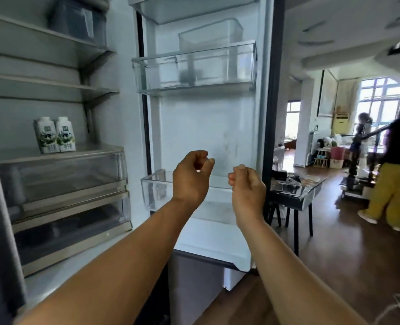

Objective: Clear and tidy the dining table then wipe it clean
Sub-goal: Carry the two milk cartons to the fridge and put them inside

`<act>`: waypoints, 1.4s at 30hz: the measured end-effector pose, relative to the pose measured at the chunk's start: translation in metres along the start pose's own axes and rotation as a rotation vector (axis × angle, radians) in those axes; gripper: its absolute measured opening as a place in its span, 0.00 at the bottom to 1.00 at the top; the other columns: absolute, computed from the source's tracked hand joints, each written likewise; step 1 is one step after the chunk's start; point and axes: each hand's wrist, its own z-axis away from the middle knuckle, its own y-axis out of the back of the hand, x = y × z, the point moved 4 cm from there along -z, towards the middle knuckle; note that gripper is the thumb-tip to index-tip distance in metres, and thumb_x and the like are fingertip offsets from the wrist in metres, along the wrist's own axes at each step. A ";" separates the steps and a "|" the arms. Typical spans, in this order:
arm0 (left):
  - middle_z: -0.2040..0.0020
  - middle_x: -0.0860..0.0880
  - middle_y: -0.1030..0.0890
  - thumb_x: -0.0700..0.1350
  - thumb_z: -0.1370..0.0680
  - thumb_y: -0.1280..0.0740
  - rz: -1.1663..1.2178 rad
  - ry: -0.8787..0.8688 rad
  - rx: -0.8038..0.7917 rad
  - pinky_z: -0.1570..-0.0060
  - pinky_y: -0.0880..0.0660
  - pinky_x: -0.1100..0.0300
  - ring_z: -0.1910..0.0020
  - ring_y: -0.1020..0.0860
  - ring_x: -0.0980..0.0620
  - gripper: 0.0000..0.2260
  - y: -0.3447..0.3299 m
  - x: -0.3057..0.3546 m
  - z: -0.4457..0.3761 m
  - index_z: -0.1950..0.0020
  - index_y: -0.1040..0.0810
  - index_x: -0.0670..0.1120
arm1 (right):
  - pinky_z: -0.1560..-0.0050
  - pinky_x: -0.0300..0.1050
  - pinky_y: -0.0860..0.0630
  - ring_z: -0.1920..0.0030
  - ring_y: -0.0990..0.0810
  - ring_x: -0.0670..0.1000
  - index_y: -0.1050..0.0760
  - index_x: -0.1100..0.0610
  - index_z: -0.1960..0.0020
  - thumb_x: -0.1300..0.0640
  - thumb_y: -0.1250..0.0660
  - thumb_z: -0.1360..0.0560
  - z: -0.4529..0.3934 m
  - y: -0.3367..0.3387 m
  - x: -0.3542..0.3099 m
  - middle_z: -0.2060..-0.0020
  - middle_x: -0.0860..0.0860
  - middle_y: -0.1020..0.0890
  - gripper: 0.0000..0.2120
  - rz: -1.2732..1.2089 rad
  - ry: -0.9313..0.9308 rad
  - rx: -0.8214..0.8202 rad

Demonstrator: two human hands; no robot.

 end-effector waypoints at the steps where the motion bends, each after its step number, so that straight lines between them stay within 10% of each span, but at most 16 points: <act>1: 0.54 0.54 0.21 0.45 0.23 0.34 -0.008 -0.022 -0.003 0.49 0.30 0.64 0.53 0.25 0.55 0.10 -0.016 0.002 -0.003 0.43 0.23 0.46 | 0.51 0.42 0.25 0.59 0.21 0.46 0.23 0.56 0.54 0.53 0.40 0.21 -0.014 0.011 0.006 0.63 0.47 0.19 0.10 0.004 -0.006 0.020; 8: 0.38 0.52 0.25 0.45 0.24 0.34 -0.137 -0.153 -0.077 0.47 0.32 0.66 0.47 0.27 0.57 0.17 -0.106 0.010 -0.025 0.35 0.28 0.50 | 0.57 0.42 0.32 0.61 0.26 0.45 0.27 0.57 0.43 0.54 0.42 0.20 -0.093 0.060 0.039 0.61 0.43 0.25 0.10 0.083 -0.033 0.067; 18: 0.27 0.50 0.39 0.44 0.22 0.36 -0.442 -0.171 -0.203 0.34 0.38 0.65 0.29 0.36 0.52 0.27 -0.176 -0.005 -0.047 0.26 0.41 0.53 | 0.31 0.54 0.38 0.27 0.37 0.59 0.49 0.49 0.23 0.41 0.50 0.20 -0.176 0.060 0.078 0.24 0.54 0.40 0.28 0.203 -0.269 -0.125; 32: 0.34 0.49 0.35 0.44 0.26 0.31 -0.384 -0.139 0.016 0.40 0.35 0.65 0.36 0.32 0.51 0.22 -0.157 0.007 -0.029 0.34 0.33 0.50 | 0.34 0.53 0.32 0.33 0.30 0.56 0.38 0.47 0.27 0.41 0.45 0.21 -0.150 0.058 0.075 0.31 0.53 0.29 0.24 0.138 -0.208 -0.149; 42: 0.46 0.53 0.32 0.52 0.27 0.31 -0.264 -0.051 0.177 0.38 0.31 0.57 0.40 0.30 0.52 0.16 -0.024 0.031 0.016 0.44 0.32 0.49 | 0.41 0.51 0.25 0.42 0.23 0.54 0.29 0.52 0.39 0.47 0.36 0.25 -0.024 0.027 0.035 0.42 0.53 0.22 0.17 0.044 -0.013 -0.041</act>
